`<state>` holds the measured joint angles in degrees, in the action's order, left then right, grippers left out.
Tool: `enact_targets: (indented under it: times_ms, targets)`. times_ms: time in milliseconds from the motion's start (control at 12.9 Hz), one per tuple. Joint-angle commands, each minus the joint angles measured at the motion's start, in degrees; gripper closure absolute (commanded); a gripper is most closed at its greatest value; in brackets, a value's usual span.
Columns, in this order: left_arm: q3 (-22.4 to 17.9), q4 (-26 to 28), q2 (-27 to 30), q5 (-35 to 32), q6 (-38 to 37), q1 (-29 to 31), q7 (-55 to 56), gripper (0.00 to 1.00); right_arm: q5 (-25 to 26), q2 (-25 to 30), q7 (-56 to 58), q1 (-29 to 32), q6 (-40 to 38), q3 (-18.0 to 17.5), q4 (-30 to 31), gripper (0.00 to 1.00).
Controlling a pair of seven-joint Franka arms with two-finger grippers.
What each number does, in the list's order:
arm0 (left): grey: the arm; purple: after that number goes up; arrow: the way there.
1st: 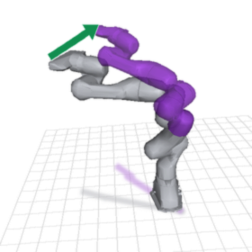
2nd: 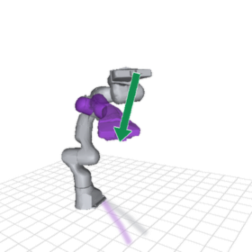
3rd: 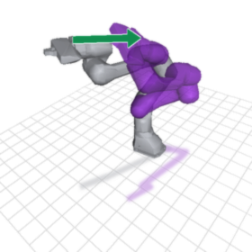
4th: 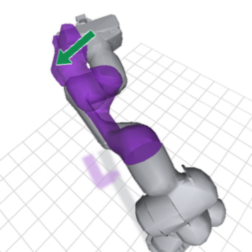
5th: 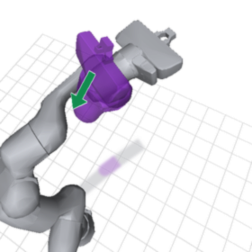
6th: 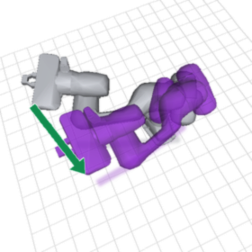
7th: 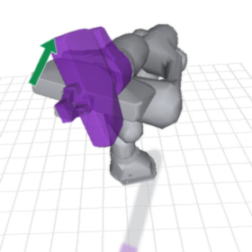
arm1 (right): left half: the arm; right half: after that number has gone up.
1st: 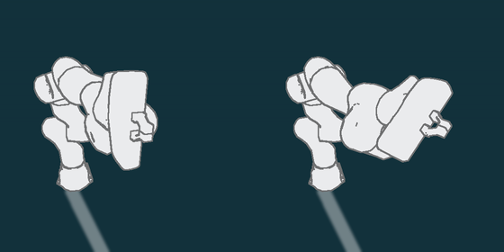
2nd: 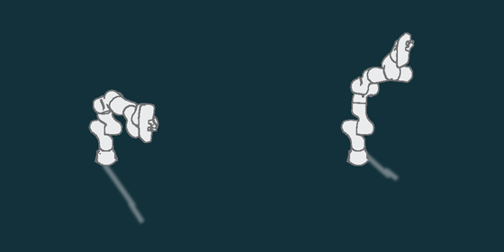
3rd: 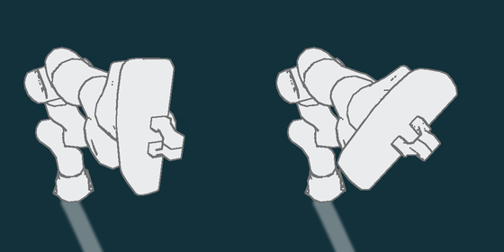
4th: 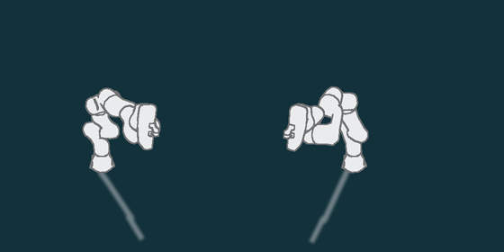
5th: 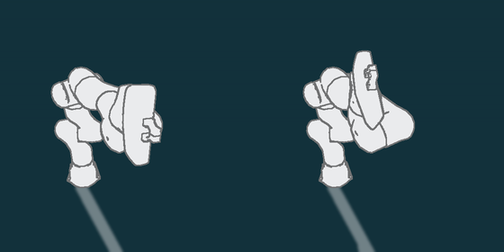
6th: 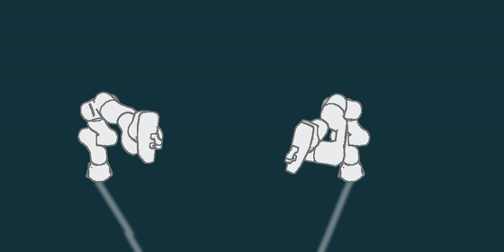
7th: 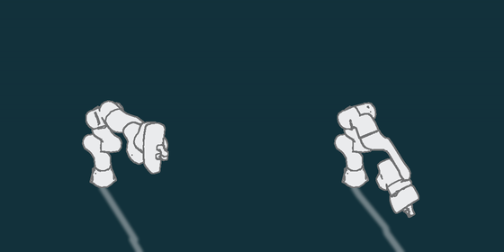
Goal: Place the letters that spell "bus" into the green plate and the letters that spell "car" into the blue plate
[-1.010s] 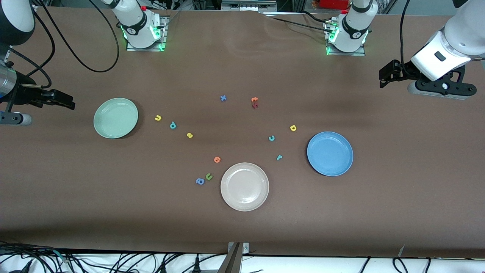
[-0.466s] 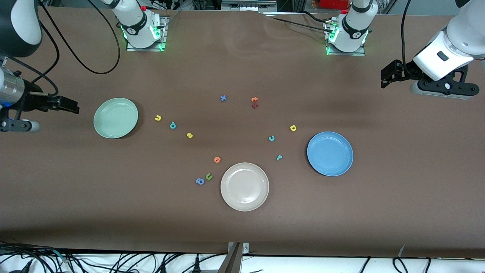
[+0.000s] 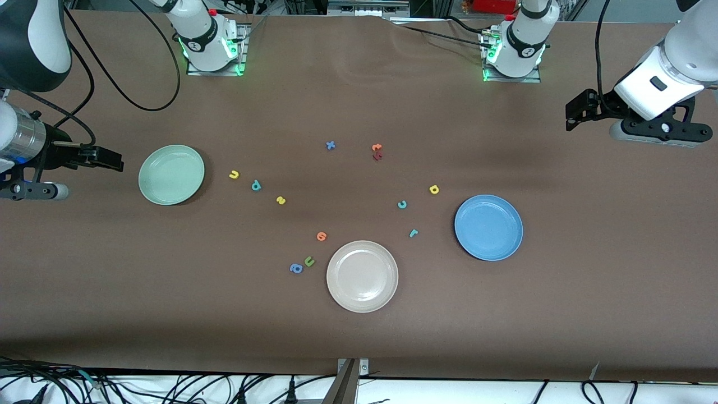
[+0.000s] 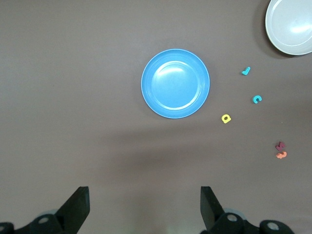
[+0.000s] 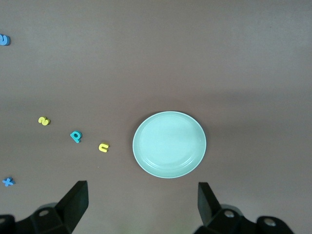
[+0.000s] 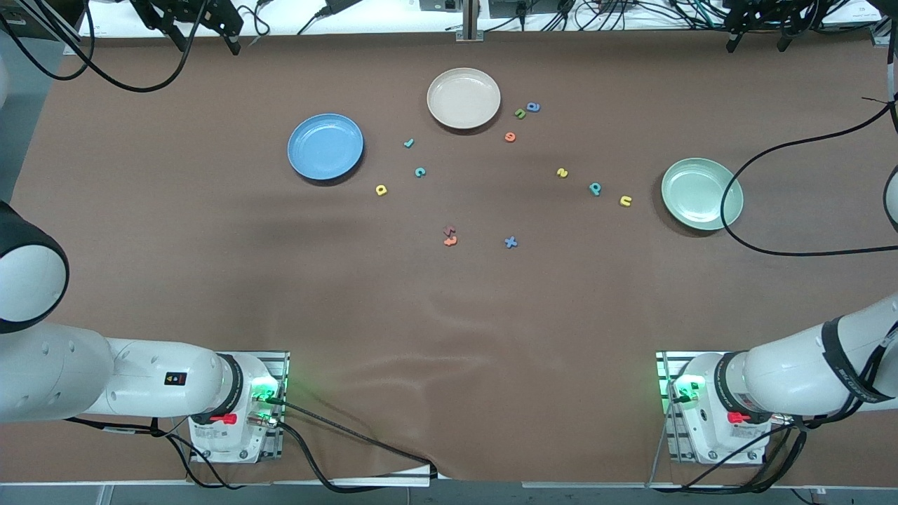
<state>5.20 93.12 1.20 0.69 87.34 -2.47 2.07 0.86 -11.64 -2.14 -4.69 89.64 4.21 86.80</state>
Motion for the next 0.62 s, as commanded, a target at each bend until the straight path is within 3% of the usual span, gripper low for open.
enact_targets:
  times_ms: [0, 544]
  targets:
    - [0.2, -1.2, -0.1, 0.9, -1.2, 0.4, 0.0, 0.00, 0.5, 0.6, -0.3, -0.1, 0.0, -0.3, -0.1, 0.01]
    - [0.2, -1.2, -0.2, 1.0, -1.2, 0.4, 0.1, 0.00, 0.5, 0.7, 0.6, -0.1, -0.7, -0.1, -0.1, 0.01]
